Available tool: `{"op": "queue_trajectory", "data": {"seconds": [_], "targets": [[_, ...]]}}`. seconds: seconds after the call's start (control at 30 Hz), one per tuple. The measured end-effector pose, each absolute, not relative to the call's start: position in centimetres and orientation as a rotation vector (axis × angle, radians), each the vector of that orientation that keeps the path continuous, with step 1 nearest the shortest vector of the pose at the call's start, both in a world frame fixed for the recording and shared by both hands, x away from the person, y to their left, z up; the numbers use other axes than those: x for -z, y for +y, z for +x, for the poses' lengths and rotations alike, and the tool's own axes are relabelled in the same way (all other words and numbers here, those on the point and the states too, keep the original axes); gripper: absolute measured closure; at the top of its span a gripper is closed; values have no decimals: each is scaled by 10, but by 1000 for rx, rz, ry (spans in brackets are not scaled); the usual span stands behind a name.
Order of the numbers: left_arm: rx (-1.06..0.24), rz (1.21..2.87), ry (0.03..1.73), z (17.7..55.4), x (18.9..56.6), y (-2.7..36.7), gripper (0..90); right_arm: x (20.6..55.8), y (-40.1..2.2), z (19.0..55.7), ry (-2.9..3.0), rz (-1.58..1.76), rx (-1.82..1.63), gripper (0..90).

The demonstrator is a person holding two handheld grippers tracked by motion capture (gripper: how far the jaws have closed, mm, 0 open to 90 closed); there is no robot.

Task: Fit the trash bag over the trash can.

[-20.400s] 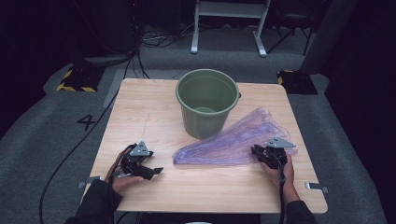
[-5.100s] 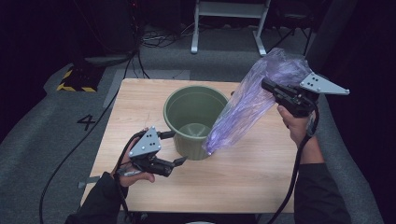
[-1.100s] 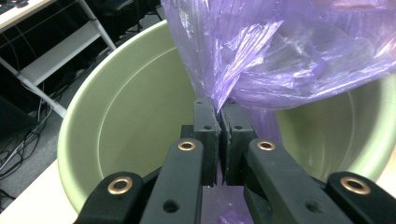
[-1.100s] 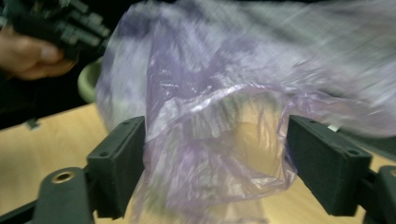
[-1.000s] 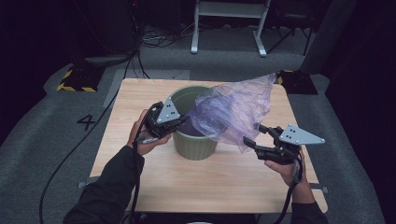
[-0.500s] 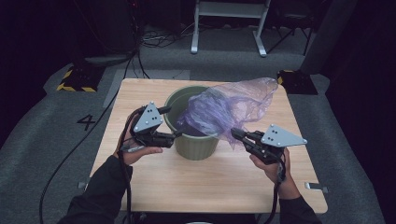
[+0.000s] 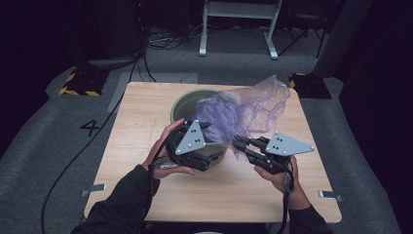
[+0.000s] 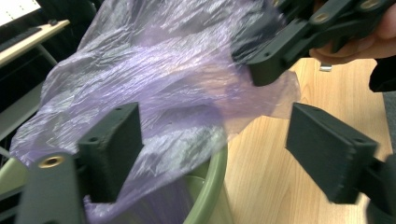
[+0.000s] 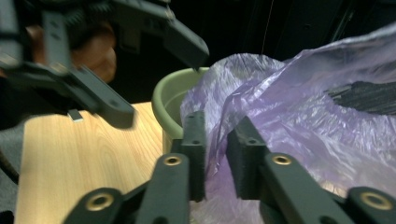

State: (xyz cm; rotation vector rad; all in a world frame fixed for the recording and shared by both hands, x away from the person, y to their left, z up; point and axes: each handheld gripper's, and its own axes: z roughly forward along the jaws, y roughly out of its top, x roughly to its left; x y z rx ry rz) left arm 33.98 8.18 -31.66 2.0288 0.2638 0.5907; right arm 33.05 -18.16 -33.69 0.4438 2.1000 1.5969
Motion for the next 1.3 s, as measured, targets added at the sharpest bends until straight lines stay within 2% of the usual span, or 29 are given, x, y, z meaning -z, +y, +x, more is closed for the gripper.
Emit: {"op": "queue_trajectory", "data": {"seconds": [0.07, 0.17, 0.27, 0.3, 0.33, 0.43, 0.6, 0.67, 0.77, 0.9, 1.07, 1.3], "targets": [[-579, 2034, 268, 345, 317, 80, 275, 335, -184, 328, 2091, 456, -1621, 735], [-557, 2046, 278, 350, 318, 79, 299, 332, -185, 322, 2078, 441, -1634, 699], [-569, 2051, 294, 353, 318, 82, 441, 330, -187, 317, 2080, 427, -1639, 643], [-574, 2056, 292, 354, 319, 83, 521, 329, -188, 315, 2085, 424, -1641, 618], [-584, 2062, 302, 355, 319, 84, 561, 329, -189, 314, 2090, 420, -1650, 576], [-583, 2069, 318, 359, 320, 86, 677, 328, -194, 311, 2096, 424, -1641, 526], [-590, 2088, 323, 364, 322, 91, 817, 329, -209, 305, 2088, 449, -1609, 447], [-589, 2089, 322, 365, 323, 94, 858, 330, -219, 303, 2079, 457, -1614, 446], [-575, 2089, 327, 368, 324, 97, 897, 329, -230, 301, 2037, 487, -1590, 406], [-582, 2083, 328, 368, 324, 101, 898, 327, -246, 304, 1932, 598, -1511, 323], [-589, 2069, 343, 367, 325, 111, 898, 330, -266, 331, 1860, 774, -1504, 227], [-596, 2035, 383, 363, 326, 134, 898, 348, -272, 372, 1884, 943, -1525, 200]]}}
